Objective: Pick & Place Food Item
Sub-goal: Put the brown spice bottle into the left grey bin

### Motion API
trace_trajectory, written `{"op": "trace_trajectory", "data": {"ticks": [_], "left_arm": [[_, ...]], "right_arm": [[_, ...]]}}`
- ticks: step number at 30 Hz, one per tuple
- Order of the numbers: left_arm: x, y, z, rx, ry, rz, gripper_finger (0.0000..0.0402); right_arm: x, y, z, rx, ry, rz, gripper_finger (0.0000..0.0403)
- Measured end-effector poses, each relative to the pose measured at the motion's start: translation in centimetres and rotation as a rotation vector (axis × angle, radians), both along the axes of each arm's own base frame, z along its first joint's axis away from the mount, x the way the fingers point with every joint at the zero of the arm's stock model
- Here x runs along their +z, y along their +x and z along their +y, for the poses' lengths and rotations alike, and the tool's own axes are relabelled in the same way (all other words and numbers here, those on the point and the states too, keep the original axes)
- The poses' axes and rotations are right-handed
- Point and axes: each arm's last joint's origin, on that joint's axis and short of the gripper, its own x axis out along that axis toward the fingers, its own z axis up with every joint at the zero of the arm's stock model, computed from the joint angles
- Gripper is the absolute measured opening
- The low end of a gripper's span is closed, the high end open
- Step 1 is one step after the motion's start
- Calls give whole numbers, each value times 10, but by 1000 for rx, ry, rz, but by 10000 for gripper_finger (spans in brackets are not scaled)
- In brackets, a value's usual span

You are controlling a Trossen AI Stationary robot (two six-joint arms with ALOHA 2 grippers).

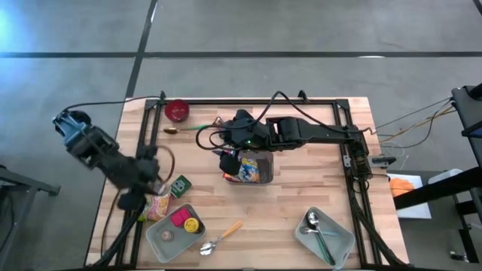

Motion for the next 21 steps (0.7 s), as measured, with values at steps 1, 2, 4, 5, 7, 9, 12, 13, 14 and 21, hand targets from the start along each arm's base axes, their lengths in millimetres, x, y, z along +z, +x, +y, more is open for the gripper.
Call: {"op": "trace_trajectory", "data": {"ticks": [1,2,4,5,7,9,12,13,14,21], "left_arm": [[-1,-1,-5,-28,5,7,164],[-2,-2,-10,-56,11,13,164],[-5,-4,-21,-117,24,23,164],[-6,-4,-26,-146,33,28,164],[-10,-4,-37,-206,54,36,164],[-14,-4,-47,-253,74,50,164],[-20,-1,-62,-304,89,63,164],[-22,0,-68,-319,93,69,164],[-24,2,-73,-332,95,70,164],[-41,10,-114,-447,65,74,164]], "right_arm": [[0,0,0,0,0,0,339],[0,0,0,0,0,0,339],[0,0,0,0,0,0,339],[0,0,0,0,0,0,339],[0,0,0,0,0,1,339],[-1,0,0,0,-1,2,339],[-1,0,0,0,-1,5,339],[-2,0,0,0,-1,6,339],[-2,0,0,0,-1,6,339],[-2,1,0,0,-2,8,339]]}}
